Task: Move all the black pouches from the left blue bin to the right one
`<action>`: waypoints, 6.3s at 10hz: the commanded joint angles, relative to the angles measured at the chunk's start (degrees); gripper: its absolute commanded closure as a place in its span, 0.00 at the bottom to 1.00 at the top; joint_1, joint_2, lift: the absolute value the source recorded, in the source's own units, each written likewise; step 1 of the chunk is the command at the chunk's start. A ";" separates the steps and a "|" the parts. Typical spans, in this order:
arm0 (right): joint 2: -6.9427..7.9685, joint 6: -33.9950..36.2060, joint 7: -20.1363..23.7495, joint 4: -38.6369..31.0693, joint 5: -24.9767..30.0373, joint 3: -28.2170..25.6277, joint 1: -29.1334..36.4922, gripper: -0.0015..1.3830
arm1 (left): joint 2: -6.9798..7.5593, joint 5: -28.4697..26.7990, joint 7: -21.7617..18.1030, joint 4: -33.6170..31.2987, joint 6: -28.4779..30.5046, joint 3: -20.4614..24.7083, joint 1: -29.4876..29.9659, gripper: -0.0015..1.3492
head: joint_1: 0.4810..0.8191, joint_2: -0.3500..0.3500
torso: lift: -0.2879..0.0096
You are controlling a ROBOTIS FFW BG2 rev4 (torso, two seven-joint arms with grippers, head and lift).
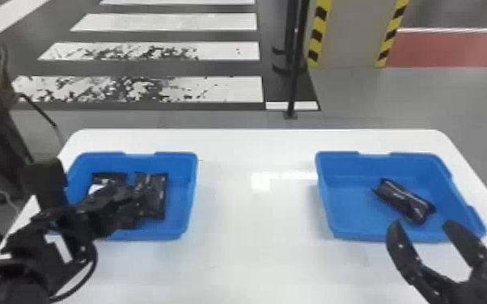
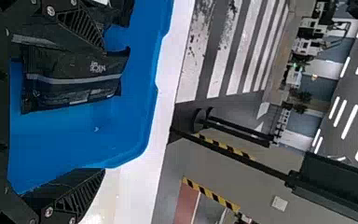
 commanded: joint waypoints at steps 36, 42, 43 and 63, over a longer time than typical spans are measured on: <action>-9.67 17.14 4.91 3.65 -29.40 18.09 -13.39 0.92 | 4.20 23.59 -7.05 -14.88 9.54 -20.23 9.64 0.69 | 0.63 0.34 | 0.50; -13.80 17.43 4.47 21.09 -27.11 12.61 -29.70 0.92 | 3.59 23.82 -7.49 -16.15 8.42 -16.57 12.17 0.11 | 0.63 0.31 | 0.50; -14.33 18.55 4.29 25.59 -23.00 9.98 -33.78 0.92 | 3.59 23.82 -7.49 -16.15 8.28 -16.11 12.17 0.11 | 0.63 0.28 | 0.50; -2.29 5.61 -0.28 -3.95 -3.46 4.49 0.81 0.14 | 3.85 -8.63 1.21 -0.82 24.03 3.08 -8.64 0.11 | 0.63 0.75 | 0.50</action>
